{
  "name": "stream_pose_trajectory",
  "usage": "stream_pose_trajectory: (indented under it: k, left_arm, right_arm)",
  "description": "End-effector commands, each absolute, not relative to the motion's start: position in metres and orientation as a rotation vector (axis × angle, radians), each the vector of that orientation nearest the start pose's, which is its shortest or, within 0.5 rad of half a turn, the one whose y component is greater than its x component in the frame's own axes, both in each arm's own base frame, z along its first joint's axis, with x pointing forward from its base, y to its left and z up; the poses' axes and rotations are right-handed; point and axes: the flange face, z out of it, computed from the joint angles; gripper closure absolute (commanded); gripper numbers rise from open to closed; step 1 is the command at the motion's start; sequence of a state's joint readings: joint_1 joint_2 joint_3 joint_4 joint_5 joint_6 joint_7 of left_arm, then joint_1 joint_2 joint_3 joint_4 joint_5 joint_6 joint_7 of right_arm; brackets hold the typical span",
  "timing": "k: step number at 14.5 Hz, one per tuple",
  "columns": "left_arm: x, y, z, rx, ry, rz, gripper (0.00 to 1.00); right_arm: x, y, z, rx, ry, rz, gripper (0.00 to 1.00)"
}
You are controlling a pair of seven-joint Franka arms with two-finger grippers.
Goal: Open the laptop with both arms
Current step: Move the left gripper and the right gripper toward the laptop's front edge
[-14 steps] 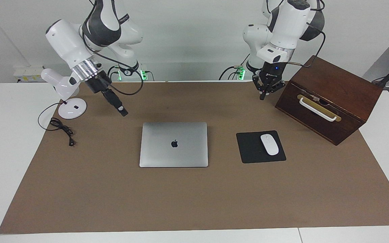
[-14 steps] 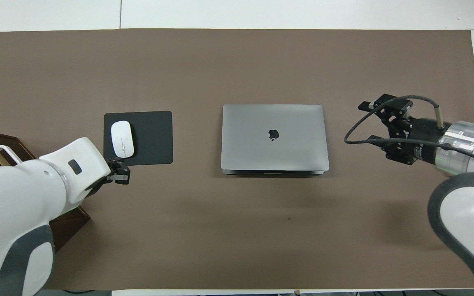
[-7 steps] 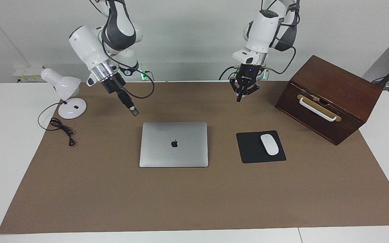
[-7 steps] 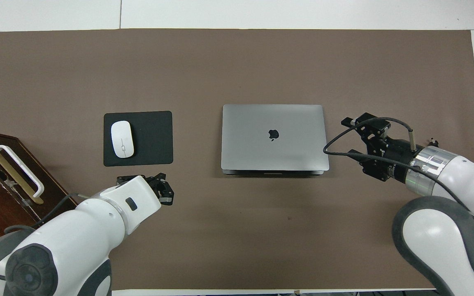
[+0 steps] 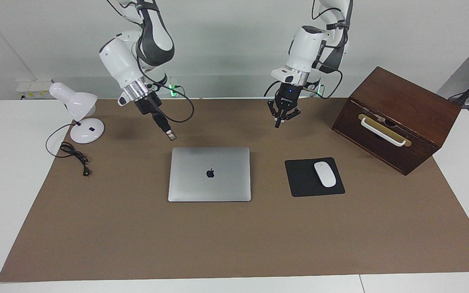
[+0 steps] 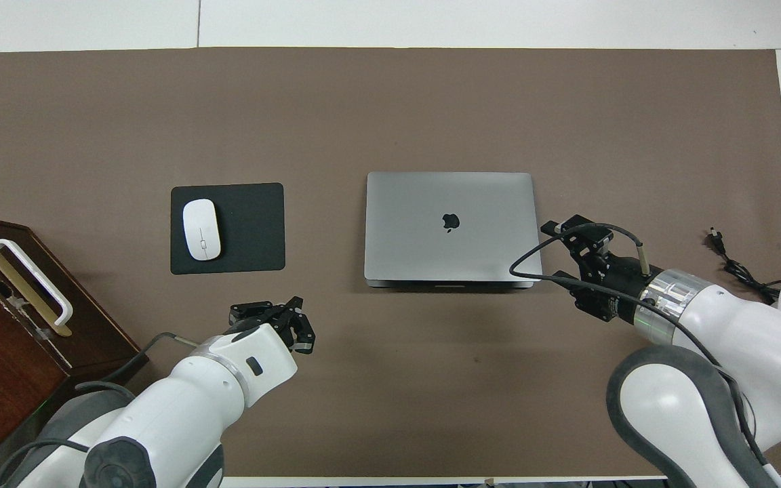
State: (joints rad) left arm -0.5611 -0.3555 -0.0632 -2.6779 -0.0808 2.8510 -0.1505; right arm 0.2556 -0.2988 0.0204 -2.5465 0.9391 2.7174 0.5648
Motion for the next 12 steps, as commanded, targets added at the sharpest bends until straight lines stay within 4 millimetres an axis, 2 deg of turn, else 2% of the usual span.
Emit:
stream_pose_trajectory:
  k: [1,5,9,12]
  left_arm:
    - [0.354,-0.271,0.374,-3.202,0.698,-0.871,1.00]
    - [0.349,-0.292,0.343,-3.186,0.780,-0.953,1.00]
    - [0.344,-0.301,0.333,-3.178,0.824,-0.974,1.00]
    - [0.342,-0.308,0.320,-3.141,0.898,-1.046,1.00]
  right_arm:
    - [0.437,0.102,0.407,-2.083,1.281,-0.222,0.05]
    - [0.434,0.121,0.383,-2.061,1.314,-0.249,0.05]
    - [0.432,0.126,0.365,-2.068,1.300,-0.255,0.05]
    - [0.433,0.127,0.359,-2.061,1.312,-0.257,0.05]
